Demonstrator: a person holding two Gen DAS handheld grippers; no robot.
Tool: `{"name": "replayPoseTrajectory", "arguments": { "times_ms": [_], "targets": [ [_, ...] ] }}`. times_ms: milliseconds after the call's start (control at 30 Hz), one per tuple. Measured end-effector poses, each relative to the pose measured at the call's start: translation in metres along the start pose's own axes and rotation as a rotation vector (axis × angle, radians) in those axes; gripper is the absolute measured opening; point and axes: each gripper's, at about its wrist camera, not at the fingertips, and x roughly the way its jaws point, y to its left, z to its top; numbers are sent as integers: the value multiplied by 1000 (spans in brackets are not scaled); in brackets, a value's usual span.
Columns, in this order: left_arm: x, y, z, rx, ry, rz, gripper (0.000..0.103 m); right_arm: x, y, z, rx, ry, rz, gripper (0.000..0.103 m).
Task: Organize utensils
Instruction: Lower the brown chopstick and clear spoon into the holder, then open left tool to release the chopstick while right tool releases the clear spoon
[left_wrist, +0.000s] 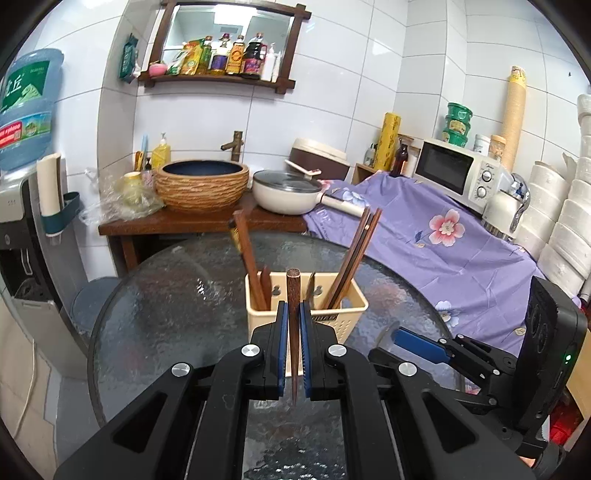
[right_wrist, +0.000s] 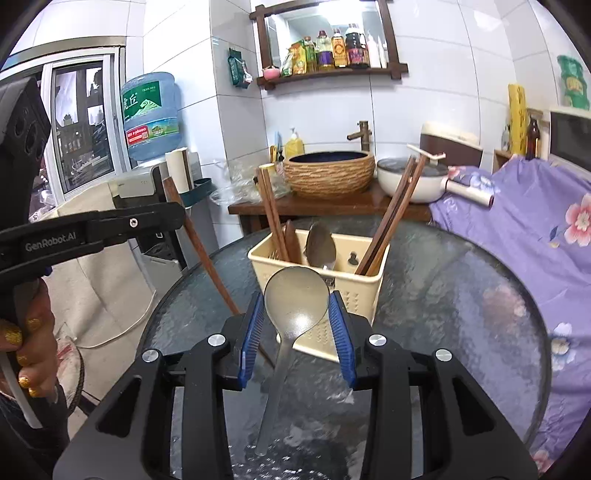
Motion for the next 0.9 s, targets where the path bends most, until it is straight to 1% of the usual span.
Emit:
{"name": "replayPoseTrajectory", "arguments": {
  "times_ms": [233, 367, 467, 600, 733, 833, 900],
  "targets": [
    [-4, -14, 35, 31, -24, -31, 6, -3, -10, 36, 1, -41, -26, 37],
    [-10, -19, 63, 40, -51, -32, 6, -3, -14, 63, -7, -72, -55, 37],
    [-17, -20, 87, 33, -74, -50, 6, -1, -18, 84, -3, -94, -76, 37],
    [-30, -22, 116, 27, -141, -20, 6, 1, -20, 113, -21, -152, -127, 37],
    [-33, -19, 137, 7, -200, 39, 6, 7, -22, 131, -29, -197, -170, 37],
    [-24, -15, 144, -11, -216, 70, 6, 17, -24, 137, -44, -219, -210, 37],
    [-10, -14, 146, -13, -209, 89, 6, 24, -25, 138, -53, -224, -237, 37]
  ]
}}
